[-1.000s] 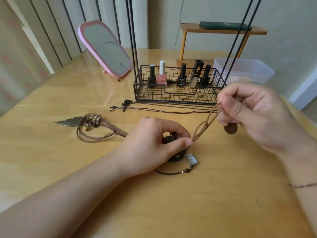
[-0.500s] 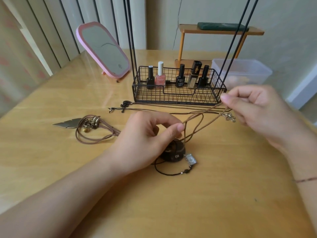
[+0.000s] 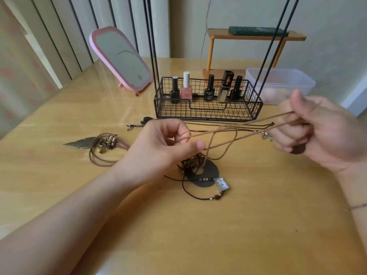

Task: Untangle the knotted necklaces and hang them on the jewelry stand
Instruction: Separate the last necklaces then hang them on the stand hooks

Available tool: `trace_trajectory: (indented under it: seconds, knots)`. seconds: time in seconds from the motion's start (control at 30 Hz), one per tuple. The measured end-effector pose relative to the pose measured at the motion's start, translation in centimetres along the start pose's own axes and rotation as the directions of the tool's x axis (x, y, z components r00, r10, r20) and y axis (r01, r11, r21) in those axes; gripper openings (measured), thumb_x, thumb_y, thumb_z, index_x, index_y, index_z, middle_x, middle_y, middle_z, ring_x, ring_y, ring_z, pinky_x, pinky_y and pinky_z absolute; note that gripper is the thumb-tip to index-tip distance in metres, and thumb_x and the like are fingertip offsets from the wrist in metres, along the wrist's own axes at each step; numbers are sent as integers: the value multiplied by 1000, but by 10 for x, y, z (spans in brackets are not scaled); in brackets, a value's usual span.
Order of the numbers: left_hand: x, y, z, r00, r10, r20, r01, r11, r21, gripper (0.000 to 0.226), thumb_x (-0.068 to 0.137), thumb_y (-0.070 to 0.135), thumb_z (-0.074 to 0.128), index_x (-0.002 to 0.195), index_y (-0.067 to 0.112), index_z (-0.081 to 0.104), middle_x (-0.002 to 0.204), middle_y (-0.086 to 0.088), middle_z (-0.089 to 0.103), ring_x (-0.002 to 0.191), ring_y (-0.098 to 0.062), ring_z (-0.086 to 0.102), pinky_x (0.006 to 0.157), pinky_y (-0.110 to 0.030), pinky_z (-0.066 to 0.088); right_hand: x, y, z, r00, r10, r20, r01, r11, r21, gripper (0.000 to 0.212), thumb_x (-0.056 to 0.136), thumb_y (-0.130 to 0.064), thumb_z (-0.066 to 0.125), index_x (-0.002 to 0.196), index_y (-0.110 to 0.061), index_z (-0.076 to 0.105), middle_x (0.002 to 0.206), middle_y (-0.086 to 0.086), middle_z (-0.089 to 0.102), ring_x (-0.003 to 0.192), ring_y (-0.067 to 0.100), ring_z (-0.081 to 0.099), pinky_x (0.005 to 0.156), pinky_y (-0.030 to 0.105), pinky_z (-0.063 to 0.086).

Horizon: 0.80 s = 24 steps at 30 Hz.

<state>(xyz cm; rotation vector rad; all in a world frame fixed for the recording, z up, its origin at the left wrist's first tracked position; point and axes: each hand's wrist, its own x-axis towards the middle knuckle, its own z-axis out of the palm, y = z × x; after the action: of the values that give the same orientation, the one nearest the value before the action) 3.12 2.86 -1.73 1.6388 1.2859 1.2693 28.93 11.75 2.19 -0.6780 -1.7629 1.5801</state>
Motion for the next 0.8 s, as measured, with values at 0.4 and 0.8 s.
trace_trajectory:
  seconds: [0.4,0.8]
  knots:
    - [-2,-5,2,994,33,105,-41,996,78,15,81,32,73,84,17,74,49,12,31,47,-11,22,46,-20,22,1,3,6,990,-137,-43,137,991,-12,45,77,-58,75,60,-23,54,51,-9,29,45,12,23,48,28,25]
    - [-3,-3,5,976,27,215,-6,995,-101,18,82,31,74,83,13,76,57,-29,38,54,-36,26,54,-32,29,-1,2,13,956,-277,-92,273,960,-57,34,78,-57,74,72,-24,75,54,-9,51,45,14,33,50,26,31]
